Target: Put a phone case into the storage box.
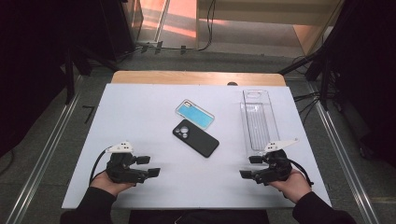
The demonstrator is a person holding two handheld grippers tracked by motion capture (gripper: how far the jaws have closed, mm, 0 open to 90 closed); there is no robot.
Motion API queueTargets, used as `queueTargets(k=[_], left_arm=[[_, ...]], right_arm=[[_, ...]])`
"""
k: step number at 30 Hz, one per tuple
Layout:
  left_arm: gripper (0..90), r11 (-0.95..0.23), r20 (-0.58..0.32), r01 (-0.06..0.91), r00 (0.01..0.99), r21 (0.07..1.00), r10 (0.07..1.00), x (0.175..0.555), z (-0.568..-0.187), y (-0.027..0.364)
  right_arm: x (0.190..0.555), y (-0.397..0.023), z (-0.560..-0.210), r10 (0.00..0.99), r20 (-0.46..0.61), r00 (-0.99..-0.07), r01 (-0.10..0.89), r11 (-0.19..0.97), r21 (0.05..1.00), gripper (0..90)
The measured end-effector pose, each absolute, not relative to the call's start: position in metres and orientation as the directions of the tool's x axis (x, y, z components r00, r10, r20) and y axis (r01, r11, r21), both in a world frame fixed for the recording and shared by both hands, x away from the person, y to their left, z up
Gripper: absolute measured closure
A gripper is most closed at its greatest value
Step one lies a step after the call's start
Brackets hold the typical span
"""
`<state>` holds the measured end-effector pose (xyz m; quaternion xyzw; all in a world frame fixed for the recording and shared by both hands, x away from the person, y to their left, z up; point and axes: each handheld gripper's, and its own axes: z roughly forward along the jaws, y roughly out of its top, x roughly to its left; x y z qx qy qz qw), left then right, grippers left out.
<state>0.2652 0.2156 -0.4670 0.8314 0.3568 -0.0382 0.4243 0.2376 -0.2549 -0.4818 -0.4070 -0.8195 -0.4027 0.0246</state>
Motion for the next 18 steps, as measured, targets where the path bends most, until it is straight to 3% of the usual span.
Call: queueTargets(k=[18], left_arm=[[26.2, -0.401, -0.363, 0.627, 0.745, 0.668, 0.559, 0.2641, -0.4671, 0.2130]], right_arm=[[0.2383, -0.2555, -0.4813, 0.666, 0.355, -0.656, 0.691, 0.341, 0.637, 18.0]])
